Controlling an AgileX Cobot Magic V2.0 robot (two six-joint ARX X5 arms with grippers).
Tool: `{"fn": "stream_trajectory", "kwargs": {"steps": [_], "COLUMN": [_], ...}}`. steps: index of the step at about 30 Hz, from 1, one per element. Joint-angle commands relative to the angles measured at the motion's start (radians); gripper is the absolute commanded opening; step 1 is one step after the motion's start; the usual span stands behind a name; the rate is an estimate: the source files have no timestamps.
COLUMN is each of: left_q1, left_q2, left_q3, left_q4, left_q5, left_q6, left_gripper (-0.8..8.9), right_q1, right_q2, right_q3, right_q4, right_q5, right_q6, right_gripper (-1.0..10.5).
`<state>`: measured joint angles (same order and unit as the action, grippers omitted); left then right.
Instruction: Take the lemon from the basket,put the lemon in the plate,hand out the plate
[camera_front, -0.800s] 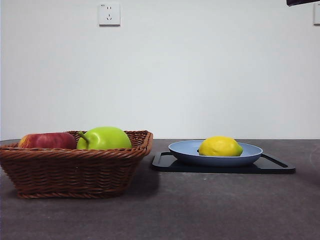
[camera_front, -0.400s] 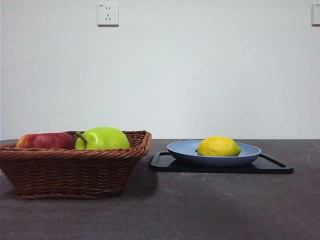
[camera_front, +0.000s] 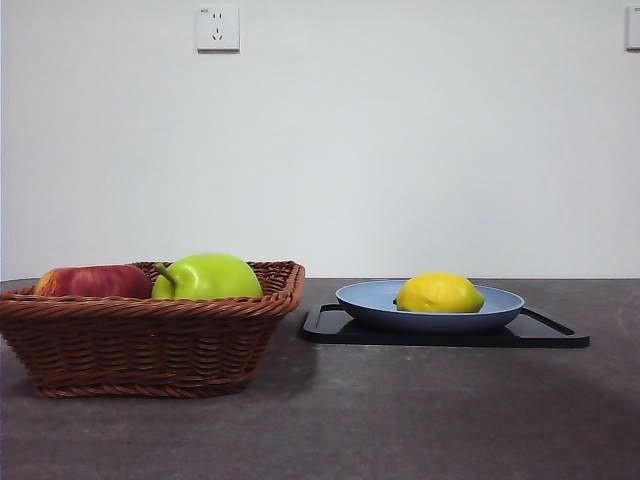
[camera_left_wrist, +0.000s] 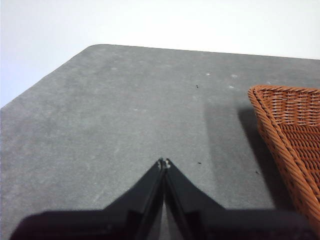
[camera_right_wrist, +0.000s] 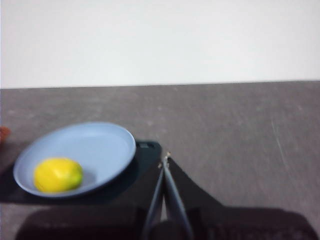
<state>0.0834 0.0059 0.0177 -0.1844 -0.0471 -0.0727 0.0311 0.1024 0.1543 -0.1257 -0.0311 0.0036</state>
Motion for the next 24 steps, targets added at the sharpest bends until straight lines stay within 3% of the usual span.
{"fn": "stream_trajectory", "kwargs": {"steps": [1, 10, 24], "left_q1": [0.003, 0.003, 0.003], "left_q2": [-0.005, -0.005, -0.005], "left_q3": [-0.011, -0.011, -0.011], "left_q4": [0.01, 0.01, 0.011], "left_q5": [0.001, 0.001, 0.0], "left_q6": [-0.01, -0.01, -0.01], "left_gripper": [0.08, 0.08, 0.08], "right_q1": [-0.006, -0.006, -0.005], "right_q2": [-0.023, -0.079, -0.094], "right_q3": [-0.054, -0.144, -0.146], "right_q4": [0.026, 0.027, -0.032], "right_q5": [-0.004, -0.004, 0.011], "right_q6": [0.005, 0.002, 0.037], "right_gripper": [0.0, 0.0, 0.0]}}
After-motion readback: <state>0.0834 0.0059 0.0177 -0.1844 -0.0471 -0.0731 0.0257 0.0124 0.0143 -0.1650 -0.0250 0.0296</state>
